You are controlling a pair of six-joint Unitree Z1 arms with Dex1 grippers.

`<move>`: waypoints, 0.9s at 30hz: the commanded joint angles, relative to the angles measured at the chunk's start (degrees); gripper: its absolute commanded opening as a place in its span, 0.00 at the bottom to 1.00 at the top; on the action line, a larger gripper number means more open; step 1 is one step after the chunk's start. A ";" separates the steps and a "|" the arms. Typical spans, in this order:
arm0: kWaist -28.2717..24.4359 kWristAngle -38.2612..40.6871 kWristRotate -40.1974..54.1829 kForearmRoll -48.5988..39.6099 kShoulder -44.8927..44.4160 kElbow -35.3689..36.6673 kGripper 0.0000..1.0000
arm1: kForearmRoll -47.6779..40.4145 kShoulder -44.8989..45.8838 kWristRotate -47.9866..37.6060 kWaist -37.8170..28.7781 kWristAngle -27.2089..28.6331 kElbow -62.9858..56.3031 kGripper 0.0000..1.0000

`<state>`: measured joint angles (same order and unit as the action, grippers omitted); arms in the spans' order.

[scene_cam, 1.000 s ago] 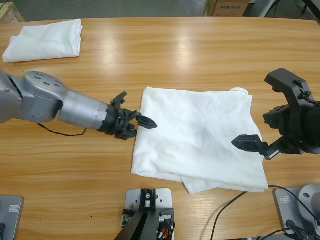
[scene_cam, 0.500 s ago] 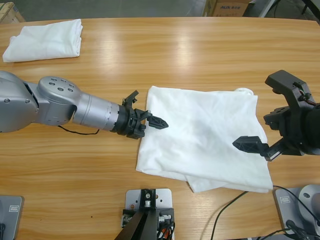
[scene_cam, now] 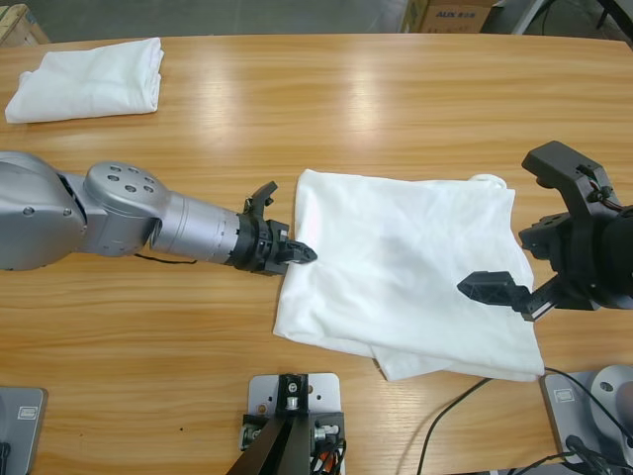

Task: Fold clothes

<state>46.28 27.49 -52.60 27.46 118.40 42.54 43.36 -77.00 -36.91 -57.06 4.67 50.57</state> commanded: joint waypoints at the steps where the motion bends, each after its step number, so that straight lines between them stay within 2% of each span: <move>1: -6.02 -6.13 1.96 -10.66 -5.01 -6.19 0.00 | -1.67 0.75 -0.70 -0.51 -1.07 -1.70 0.98; 6: -13.63 -6.59 5.40 -21.05 -13.59 -8.82 0.00 | -2.51 0.27 -0.79 -0.51 -1.07 -1.97 0.98; 11: -18.22 -7.68 8.25 -33.51 -20.07 -8.63 0.00 | -3.71 -0.31 -0.79 -0.51 -1.07 -2.41 0.98; 15: -21.81 -10.70 11.12 -39.29 -24.47 -11.32 0.00 | -5.04 -1.40 -0.79 -0.51 -1.16 -2.49 0.98; 20: -29.65 -12.35 17.41 -46.60 -30.69 -12.46 0.00 | -6.61 -2.75 -0.77 -0.51 -1.44 -2.39 0.98; 24: -30.33 -12.46 18.87 -50.03 -33.06 -10.47 0.00 | -6.78 -2.98 -0.76 -0.51 -1.60 -2.37 0.98; 27: -28.66 -13.25 21.14 -56.54 -35.42 -4.46 0.00 | -6.86 -3.02 -0.79 -0.51 -2.21 -3.09 0.98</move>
<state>17.07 15.83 -35.17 -19.72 88.09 32.20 37.25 -77.89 -36.93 -57.06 3.87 49.90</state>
